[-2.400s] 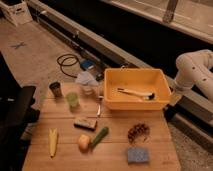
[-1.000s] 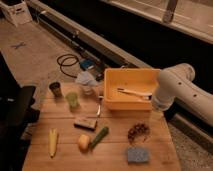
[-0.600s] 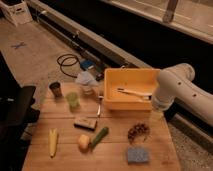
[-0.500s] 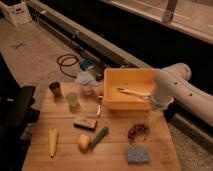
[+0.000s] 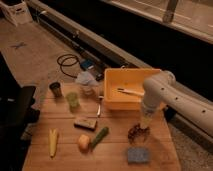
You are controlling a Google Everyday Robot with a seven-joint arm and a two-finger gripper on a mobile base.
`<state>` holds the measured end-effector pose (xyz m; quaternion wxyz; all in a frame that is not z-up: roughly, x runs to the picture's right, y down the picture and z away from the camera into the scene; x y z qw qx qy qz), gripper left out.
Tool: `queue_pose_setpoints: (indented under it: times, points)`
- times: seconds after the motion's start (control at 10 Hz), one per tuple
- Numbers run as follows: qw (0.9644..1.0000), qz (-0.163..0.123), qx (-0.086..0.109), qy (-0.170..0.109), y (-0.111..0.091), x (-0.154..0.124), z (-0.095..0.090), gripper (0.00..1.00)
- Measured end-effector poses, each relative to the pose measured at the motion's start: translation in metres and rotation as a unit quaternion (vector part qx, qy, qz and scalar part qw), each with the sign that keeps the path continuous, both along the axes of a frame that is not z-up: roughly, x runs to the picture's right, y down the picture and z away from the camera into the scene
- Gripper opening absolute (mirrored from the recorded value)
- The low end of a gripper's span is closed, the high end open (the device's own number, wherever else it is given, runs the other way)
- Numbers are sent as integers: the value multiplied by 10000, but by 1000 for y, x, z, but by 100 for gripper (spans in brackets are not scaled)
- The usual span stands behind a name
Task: Place grapes in metal cup
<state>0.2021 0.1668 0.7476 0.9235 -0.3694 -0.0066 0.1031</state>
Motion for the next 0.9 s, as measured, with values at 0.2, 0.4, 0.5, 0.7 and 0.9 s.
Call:
queue_pose_setpoints:
  times: [0.2, 0.4, 0.5, 0.7, 0.9]
  points:
    - [9996, 23, -200, -189, 20, -5, 15, 63]
    - [9987, 77, -334, -369, 34, -13, 30, 63]
    - [9981, 191, -399, -440, 40, -12, 35, 63]
    - [9964, 358, -537, -552, 57, -14, 51, 63]
    - [9947, 525, -626, -618, 69, -18, 64, 62]
